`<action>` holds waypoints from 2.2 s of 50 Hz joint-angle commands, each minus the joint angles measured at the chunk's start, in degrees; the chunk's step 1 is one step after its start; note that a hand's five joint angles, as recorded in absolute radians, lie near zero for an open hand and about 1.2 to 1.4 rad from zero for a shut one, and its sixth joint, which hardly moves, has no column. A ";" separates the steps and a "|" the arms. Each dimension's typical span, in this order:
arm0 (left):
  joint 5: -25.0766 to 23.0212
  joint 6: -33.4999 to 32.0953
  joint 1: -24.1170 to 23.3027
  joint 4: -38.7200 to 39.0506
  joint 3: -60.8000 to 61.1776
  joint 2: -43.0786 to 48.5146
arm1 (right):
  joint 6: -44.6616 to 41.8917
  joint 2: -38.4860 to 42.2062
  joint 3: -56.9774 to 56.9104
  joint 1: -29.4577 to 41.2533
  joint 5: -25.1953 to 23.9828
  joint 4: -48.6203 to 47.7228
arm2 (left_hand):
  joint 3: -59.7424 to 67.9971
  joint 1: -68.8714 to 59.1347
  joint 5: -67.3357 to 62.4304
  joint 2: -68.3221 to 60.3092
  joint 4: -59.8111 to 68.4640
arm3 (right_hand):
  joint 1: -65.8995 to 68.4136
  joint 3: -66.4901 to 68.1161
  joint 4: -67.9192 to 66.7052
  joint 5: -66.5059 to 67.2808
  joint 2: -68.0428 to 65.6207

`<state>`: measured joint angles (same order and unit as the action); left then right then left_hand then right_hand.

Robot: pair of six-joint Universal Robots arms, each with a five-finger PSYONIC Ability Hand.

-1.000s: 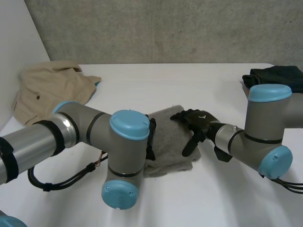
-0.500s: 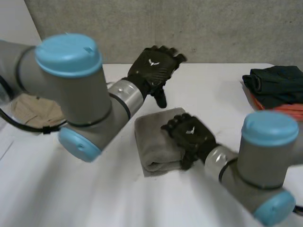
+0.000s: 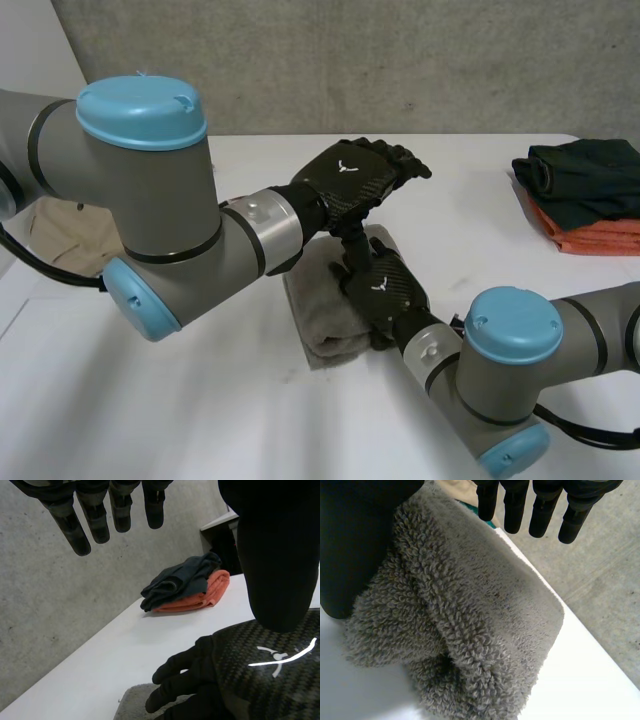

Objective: Fold the laundry.

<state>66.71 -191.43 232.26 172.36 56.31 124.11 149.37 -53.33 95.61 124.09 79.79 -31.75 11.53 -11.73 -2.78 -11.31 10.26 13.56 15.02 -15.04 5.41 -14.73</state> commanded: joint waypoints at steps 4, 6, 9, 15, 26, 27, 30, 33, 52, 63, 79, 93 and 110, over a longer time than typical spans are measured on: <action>0.00 0.09 0.38 0.17 -0.14 -0.44 | 1.01 3.05 -4.99 0.01 -0.86 0.38 | 2.22 -2.01 -0.96 -2.44 3.48 | 27.24 25.78 -25.77 25.40 -26.07; 0.09 0.09 0.47 0.17 -0.06 -0.44 | 1.01 4.90 -7.36 -0.08 -0.86 0.90 | 2.05 -1.85 -0.80 -2.27 3.32 | 48.60 47.14 -47.12 46.75 -47.42; 0.44 0.09 0.47 0.17 0.12 -0.36 | 1.01 6.66 -10.35 -0.86 -0.69 0.99 | 2.05 -1.85 -0.80 -2.27 3.32 | 66.44 64.98 -64.96 64.59 -65.27; 1.85 -0.09 1.61 0.17 0.12 -0.62 | 3.11 5.70 -15.10 -4.47 -0.86 0.73 | 1.89 -1.68 -0.63 -2.11 3.15 | 66.44 64.98 -64.96 64.59 -65.27; 2.46 0.27 4.87 2.63 -0.41 -5.54 | 11.02 2.35 -28.54 -14.48 -2.88 -1.38 | 1.38 -1.17 -0.12 -1.60 2.64 | 66.44 64.98 -64.96 64.59 -65.27; 2.55 0.35 4.87 3.16 -0.32 -5.89 | 12.25 2.35 -30.73 -16.49 -3.32 -2.77 | 1.21 -1.01 0.04 -1.43 2.48 | 66.44 64.98 -64.96 64.59 -65.27; 2.55 0.44 4.87 3.51 -0.23 -6.24 | 15.14 2.88 -34.34 -21.06 -3.59 -7.33 | 1.38 -1.17 -0.12 -1.60 2.64 | 66.44 64.98 -64.96 64.59 -65.27; 2.55 0.44 4.78 3.51 -0.14 -6.25 | 17.18 3.93 -36.72 -25.11 -3.94 -11.30 | 1.38 -1.17 -0.12 -1.60 2.64 | 66.44 64.98 -64.96 64.59 -65.27; 2.55 0.35 4.16 3.51 2.32 -6.07 | 21.84 28.98 -52.20 -48.23 -22.12 -12.98 | 1.38 -1.17 -0.12 -1.60 2.64 | 66.44 64.98 -64.96 64.59 -65.27; 2.55 0.35 3.37 3.51 3.20 -5.54 | 25.26 27.23 -44.64 -54.30 -35.57 -12.19 | 1.38 -1.17 -0.12 -1.60 2.64 | 66.44 64.98 -64.96 64.59 -65.27; 2.55 0.53 2.14 3.51 3.90 -6.25 | 33.53 13.88 -39.37 -58.17 -32.15 0.00 | 0.87 -0.67 0.38 -1.09 2.14 | -3.56 -5.02 5.04 -5.41 4.73; 2.64 0.79 1.00 4.57 3.72 -10.37 | 2.26 -5.55 -40.33 -64.33 -10.82 28.15 | 0.37 -0.16 0.89 -0.59 1.63 | -3.56 -5.02 5.04 -5.41 4.73; 21.53 -15.06 23.73 8.43 1.96 -15.67 | 0.13 -19.53 -14.95 -25.33 -15.96 -0.51 | -0.47 0.68 1.73 0.25 0.79 | -3.56 -5.02 5.04 -5.41 4.73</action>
<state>83.67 -194.04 244.06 181.00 58.18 105.83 148.21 -70.38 69.38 87.71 72.22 -28.37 11.41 -11.55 -2.76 -11.18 10.14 12.83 11.64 -11.63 2.74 -11.99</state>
